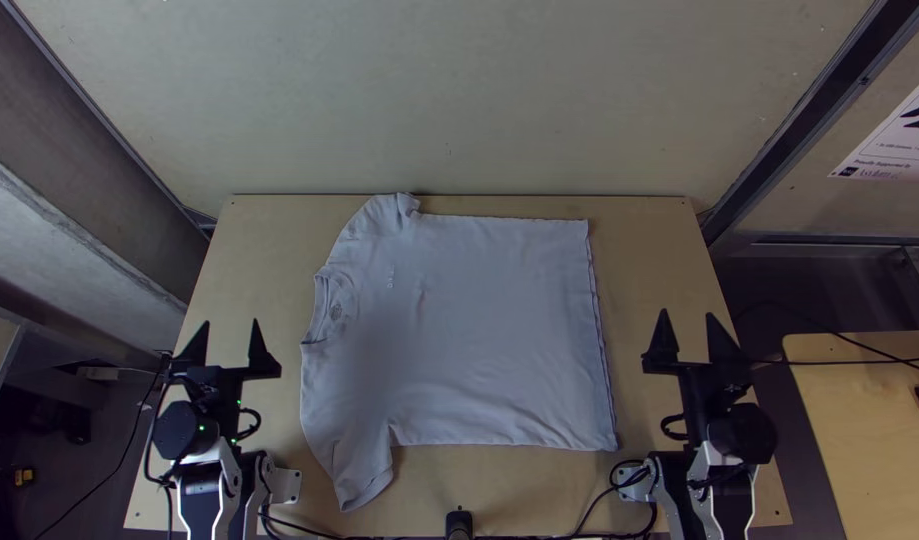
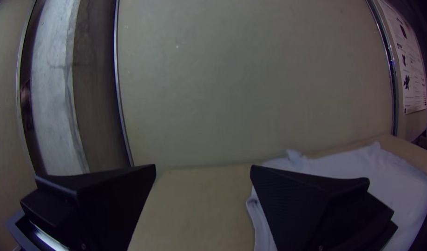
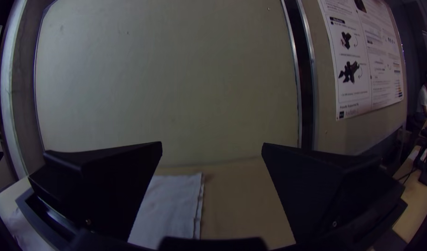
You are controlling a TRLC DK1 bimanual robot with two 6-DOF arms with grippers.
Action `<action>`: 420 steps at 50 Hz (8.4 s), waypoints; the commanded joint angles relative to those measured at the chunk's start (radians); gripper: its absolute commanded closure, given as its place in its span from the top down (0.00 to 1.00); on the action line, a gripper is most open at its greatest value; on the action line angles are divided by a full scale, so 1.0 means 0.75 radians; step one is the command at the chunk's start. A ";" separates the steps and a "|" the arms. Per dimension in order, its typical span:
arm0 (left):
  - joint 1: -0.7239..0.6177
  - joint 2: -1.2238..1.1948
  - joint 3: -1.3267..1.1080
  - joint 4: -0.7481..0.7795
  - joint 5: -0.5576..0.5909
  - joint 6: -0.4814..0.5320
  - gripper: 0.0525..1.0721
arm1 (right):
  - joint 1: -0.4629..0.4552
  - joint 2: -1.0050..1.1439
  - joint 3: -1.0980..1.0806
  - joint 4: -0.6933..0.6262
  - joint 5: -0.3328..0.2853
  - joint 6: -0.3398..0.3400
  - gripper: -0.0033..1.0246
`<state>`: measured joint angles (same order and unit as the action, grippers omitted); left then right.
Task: Fold the t-shirt
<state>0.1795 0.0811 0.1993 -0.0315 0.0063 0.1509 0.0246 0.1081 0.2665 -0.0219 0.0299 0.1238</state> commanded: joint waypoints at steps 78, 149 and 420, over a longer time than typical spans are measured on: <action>-0.354 2.506 2.264 -0.549 -0.080 -0.265 0.94 | 0.084 2.228 1.821 -0.462 -0.050 0.211 0.96; -0.421 3.261 2.776 -0.733 -0.066 -0.240 0.02 | 0.139 2.590 1.962 -0.676 -0.071 0.328 0.96; -0.260 1.684 1.029 -0.498 0.139 -0.287 0.92 | 0.196 2.010 1.334 -0.869 0.140 0.246 0.96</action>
<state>-0.0212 1.4220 0.9298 -0.3504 0.0872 -0.0998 0.1745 1.7100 1.3003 -0.6563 0.1242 0.3241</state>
